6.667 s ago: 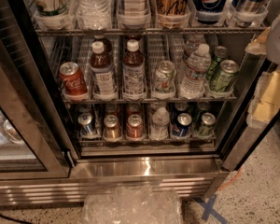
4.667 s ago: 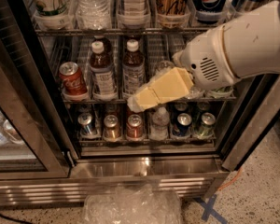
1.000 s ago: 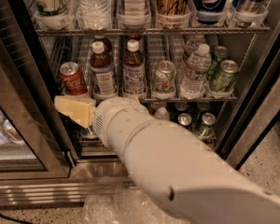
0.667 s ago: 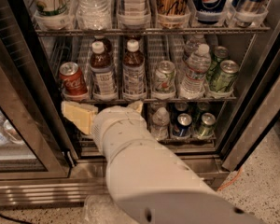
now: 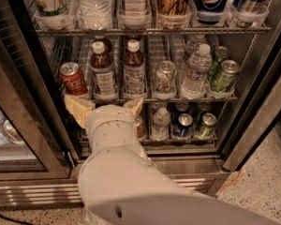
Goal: Pick blue plastic bottle from middle shelf of fridge
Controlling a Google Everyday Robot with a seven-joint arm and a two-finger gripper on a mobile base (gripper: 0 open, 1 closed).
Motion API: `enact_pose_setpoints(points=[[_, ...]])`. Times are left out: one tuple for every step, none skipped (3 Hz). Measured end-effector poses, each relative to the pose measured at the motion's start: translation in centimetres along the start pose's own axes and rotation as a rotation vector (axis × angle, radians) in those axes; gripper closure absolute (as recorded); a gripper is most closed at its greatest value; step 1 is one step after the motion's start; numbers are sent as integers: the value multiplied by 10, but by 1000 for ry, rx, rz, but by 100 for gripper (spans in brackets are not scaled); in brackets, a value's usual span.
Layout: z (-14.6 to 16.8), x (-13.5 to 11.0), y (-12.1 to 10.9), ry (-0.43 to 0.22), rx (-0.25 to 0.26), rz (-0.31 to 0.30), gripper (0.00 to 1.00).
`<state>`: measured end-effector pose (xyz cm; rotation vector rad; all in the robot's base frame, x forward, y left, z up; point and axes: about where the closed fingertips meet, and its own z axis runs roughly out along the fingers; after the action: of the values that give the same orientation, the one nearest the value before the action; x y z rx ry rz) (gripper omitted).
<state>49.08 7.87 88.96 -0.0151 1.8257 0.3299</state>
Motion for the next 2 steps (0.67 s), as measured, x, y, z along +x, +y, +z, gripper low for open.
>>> enact_pose_setpoints(points=[[-3,-13,-16,-46,63,0,0],[-3,-13,-16,-46,63,0,0]])
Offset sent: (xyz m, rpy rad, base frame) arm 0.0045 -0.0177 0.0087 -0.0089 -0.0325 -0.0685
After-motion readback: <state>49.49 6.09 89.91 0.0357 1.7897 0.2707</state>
